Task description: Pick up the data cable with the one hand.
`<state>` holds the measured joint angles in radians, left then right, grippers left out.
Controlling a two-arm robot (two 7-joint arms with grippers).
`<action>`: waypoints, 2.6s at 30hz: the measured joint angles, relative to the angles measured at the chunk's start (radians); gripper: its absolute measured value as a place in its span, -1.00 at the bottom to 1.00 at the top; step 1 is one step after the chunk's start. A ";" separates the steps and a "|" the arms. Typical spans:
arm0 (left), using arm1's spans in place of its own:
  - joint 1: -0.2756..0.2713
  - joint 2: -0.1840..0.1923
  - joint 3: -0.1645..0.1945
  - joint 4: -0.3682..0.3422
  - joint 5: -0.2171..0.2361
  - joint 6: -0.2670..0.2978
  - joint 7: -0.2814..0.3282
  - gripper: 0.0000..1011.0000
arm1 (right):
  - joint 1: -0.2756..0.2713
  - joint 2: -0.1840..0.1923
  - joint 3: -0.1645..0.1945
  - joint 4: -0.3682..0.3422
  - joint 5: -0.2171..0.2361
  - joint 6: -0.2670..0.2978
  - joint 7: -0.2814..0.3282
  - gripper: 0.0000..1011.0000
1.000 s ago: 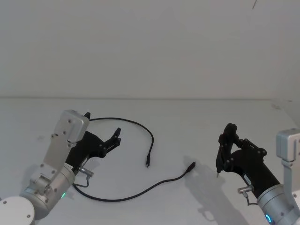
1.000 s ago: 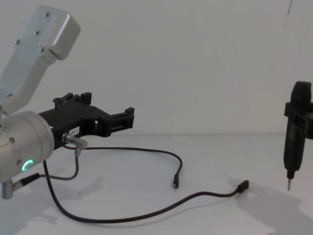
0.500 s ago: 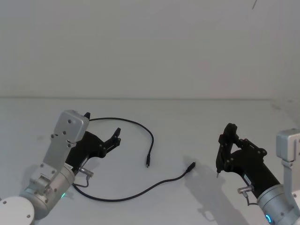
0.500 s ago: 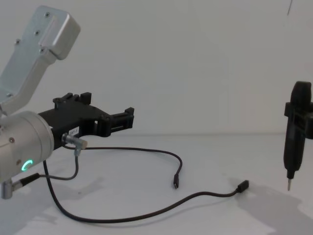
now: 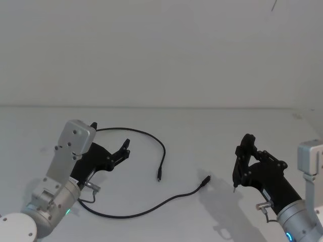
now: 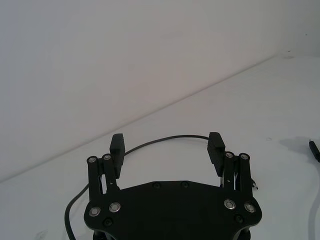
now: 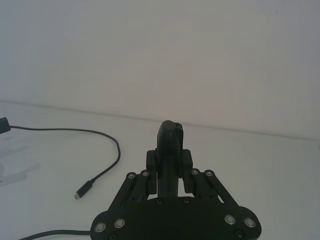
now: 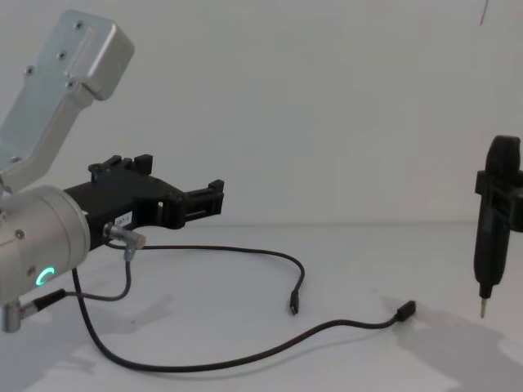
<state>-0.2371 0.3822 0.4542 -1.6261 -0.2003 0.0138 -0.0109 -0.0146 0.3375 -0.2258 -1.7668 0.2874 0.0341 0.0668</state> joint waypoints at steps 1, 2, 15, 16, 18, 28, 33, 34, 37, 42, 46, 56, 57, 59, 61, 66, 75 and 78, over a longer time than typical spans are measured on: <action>0.000 0.000 0.000 0.000 0.000 0.000 0.000 0.98 | 0.000 0.000 0.000 0.000 0.000 0.000 0.000 -0.45; 0.000 0.000 0.000 0.000 0.000 0.000 0.000 0.98 | 0.000 0.000 0.000 0.000 0.000 0.000 0.000 -0.45; 0.000 0.000 0.000 0.000 0.000 0.000 0.000 0.98 | 0.000 0.000 0.000 0.000 0.000 0.000 0.000 -0.45; 0.000 0.000 0.000 0.000 0.000 0.000 0.000 0.98 | 0.000 0.000 0.000 0.000 0.000 0.000 0.000 -0.45; 0.000 0.000 0.000 0.000 0.000 0.000 0.000 0.98 | 0.000 0.000 0.000 0.000 0.000 0.000 0.000 -0.45; 0.000 0.000 0.000 0.000 0.000 0.000 0.000 0.98 | 0.000 0.000 0.000 0.000 0.000 0.000 0.000 -0.45; 0.000 0.001 0.000 -0.001 0.000 0.002 -0.001 0.98 | 0.000 0.000 0.000 0.000 0.000 0.000 0.000 -0.45; 0.000 0.002 0.000 -0.001 0.000 0.003 -0.002 0.98 | 0.000 0.000 0.000 0.000 0.000 0.000 0.000 -0.45; 0.000 0.010 0.000 -0.006 0.000 0.013 -0.014 0.98 | 0.000 0.000 0.000 0.000 0.000 0.000 0.000 -0.45; -0.004 0.032 0.003 -0.017 -0.001 0.037 -0.048 0.98 | 0.000 0.000 0.000 0.000 0.000 0.000 0.000 -0.45; -0.014 0.060 0.009 -0.031 -0.009 0.076 -0.099 0.98 | 0.000 0.000 0.000 0.000 0.000 0.000 0.000 -0.45; -0.067 0.112 0.047 -0.057 -0.029 0.202 -0.241 0.98 | 0.000 0.000 0.000 0.000 0.000 0.000 0.000 -0.45; -0.072 0.115 0.051 -0.059 -0.030 0.217 -0.256 0.98 | 0.000 0.000 0.000 0.000 0.000 0.000 0.000 -0.45; -0.089 0.121 0.064 -0.063 -0.033 0.250 -0.287 0.98 | 0.000 0.000 0.000 0.000 0.000 0.000 0.000 -0.45; -0.106 0.125 0.076 -0.067 -0.037 0.285 -0.319 0.98 | 0.000 0.000 0.000 0.000 0.000 0.000 0.000 -0.45; -0.132 0.124 0.094 -0.074 -0.046 0.348 -0.364 0.98 | 0.000 0.000 0.000 0.000 0.000 0.000 0.000 -0.45; -0.171 0.102 0.123 -0.074 -0.052 0.439 -0.412 0.98 | 0.000 0.000 0.000 0.000 0.000 0.000 0.000 -0.45; -0.181 0.092 0.132 -0.065 -0.049 0.460 -0.417 0.98 | 0.000 0.000 0.000 0.000 0.000 0.000 0.000 -0.45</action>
<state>-0.4182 0.4743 0.5865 -1.6911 -0.2491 0.4742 -0.4280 -0.0146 0.3374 -0.2259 -1.7668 0.2874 0.0341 0.0668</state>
